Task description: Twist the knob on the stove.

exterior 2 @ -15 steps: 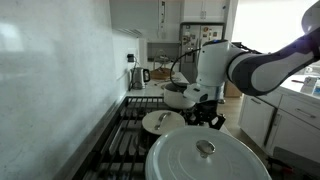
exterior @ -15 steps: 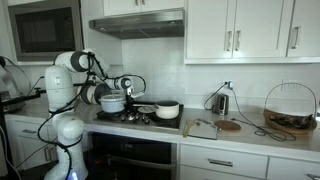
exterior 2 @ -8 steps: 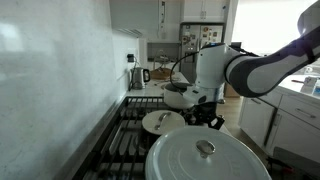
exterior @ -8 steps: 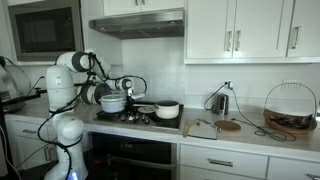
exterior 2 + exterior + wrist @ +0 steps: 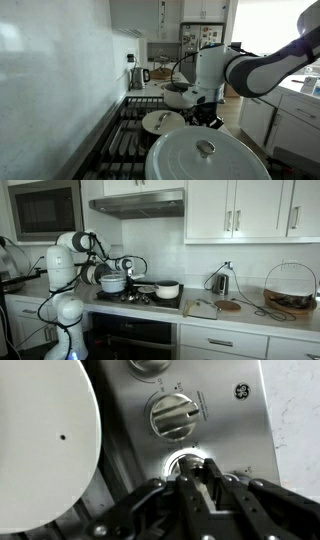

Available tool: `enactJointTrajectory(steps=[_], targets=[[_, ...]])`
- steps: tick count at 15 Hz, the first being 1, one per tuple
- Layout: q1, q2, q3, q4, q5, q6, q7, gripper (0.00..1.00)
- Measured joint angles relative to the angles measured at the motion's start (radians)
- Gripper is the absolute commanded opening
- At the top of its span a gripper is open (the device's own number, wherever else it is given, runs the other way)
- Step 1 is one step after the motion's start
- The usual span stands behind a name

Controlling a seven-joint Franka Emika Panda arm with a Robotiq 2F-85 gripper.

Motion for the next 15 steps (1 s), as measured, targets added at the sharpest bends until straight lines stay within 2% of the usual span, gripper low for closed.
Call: enactJointTrajectory(steps=[7, 12, 15], targets=[[0.000, 0.005, 0.006, 0.012, -0.009, -0.028, 0.178, 0.05], [0.000, 0.009, 0.024, 0.044, -0.029, -0.093, 0.449, 0.05], [0.010, -0.003, 0.063, 0.080, -0.018, -0.217, 0.646, 0.05]])
